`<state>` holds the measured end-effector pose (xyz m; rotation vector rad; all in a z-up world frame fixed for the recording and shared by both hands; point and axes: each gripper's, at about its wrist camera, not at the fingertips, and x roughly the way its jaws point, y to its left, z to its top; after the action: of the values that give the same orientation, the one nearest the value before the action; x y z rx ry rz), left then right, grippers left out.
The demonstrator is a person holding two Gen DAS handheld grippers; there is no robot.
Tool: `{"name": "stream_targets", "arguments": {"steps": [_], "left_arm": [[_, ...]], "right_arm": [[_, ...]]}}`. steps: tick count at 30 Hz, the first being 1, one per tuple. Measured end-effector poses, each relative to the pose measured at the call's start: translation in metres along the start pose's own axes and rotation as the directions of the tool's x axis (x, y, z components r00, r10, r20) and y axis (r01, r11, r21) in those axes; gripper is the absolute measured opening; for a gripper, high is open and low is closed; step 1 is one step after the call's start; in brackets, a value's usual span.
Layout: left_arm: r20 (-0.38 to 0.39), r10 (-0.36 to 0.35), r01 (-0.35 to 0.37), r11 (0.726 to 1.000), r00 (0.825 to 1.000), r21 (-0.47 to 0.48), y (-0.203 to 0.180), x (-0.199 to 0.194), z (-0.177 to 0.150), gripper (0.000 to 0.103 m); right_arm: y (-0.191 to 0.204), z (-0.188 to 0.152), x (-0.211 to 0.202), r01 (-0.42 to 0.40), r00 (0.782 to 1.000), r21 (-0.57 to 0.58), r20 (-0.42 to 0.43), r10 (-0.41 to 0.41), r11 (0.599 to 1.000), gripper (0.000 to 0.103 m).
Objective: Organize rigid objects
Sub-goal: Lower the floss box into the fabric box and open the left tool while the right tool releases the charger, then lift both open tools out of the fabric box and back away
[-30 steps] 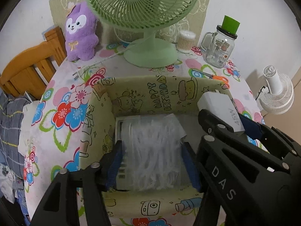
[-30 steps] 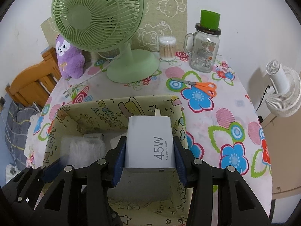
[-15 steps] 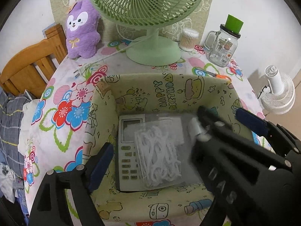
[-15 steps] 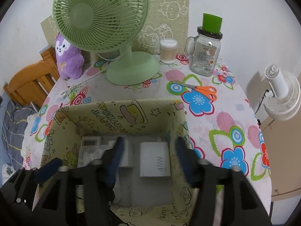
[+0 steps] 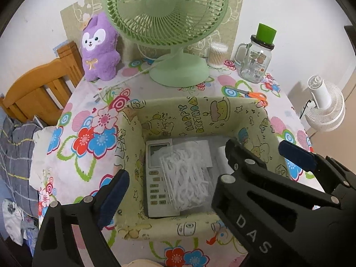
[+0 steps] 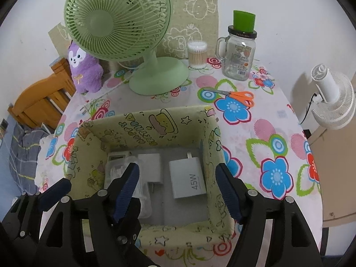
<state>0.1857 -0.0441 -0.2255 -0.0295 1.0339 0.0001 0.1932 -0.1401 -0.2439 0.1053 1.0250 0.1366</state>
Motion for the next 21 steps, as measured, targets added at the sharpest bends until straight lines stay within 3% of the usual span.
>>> {"name": "stream_targets", "arguments": {"steps": [2,21], "left_arm": [[0.007,-0.001,0.001,1.0,1.0,0.001,-0.001,-0.006,-0.002,0.096],[0.054,0.009,-0.009,1.0,0.999,0.0,-0.012,-0.052,-0.034,0.098]], "right_arm": [[0.0,-0.002,-0.007,0.004,1.0,0.003,0.006,-0.004,1.0,0.086],[-0.005,-0.033,-0.057,0.005,0.999,-0.009,0.046,-0.005,1.0,0.087]]}}
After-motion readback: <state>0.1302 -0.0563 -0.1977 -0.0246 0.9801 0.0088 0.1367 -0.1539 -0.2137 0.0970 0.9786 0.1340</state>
